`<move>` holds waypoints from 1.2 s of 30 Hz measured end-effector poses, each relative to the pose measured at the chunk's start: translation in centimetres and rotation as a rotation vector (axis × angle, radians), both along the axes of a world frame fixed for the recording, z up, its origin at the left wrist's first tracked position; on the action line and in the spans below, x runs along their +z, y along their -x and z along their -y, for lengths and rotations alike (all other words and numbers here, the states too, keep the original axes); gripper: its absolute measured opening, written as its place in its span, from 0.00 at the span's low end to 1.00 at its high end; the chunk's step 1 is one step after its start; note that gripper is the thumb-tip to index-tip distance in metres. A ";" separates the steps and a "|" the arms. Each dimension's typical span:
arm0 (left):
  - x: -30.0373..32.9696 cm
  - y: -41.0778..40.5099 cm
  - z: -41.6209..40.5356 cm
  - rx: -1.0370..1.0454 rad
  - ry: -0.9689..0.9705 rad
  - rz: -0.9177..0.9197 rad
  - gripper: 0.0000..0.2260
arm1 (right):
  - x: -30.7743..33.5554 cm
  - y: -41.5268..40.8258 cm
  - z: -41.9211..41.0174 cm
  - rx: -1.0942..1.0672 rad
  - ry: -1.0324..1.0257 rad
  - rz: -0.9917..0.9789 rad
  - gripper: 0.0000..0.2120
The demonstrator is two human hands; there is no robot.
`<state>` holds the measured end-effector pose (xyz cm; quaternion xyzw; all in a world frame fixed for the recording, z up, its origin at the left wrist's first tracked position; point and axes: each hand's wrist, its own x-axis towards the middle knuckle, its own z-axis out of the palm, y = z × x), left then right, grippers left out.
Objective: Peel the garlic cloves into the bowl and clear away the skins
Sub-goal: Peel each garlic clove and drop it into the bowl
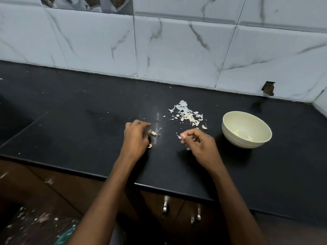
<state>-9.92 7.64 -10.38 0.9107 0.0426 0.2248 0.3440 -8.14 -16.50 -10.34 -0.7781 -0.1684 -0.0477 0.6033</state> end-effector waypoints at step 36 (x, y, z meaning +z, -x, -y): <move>-0.2 2.0 3.7 -0.030 0.072 -0.002 0.14 | 0.5 0.2 -0.1 0.018 -0.425 -0.196 0.12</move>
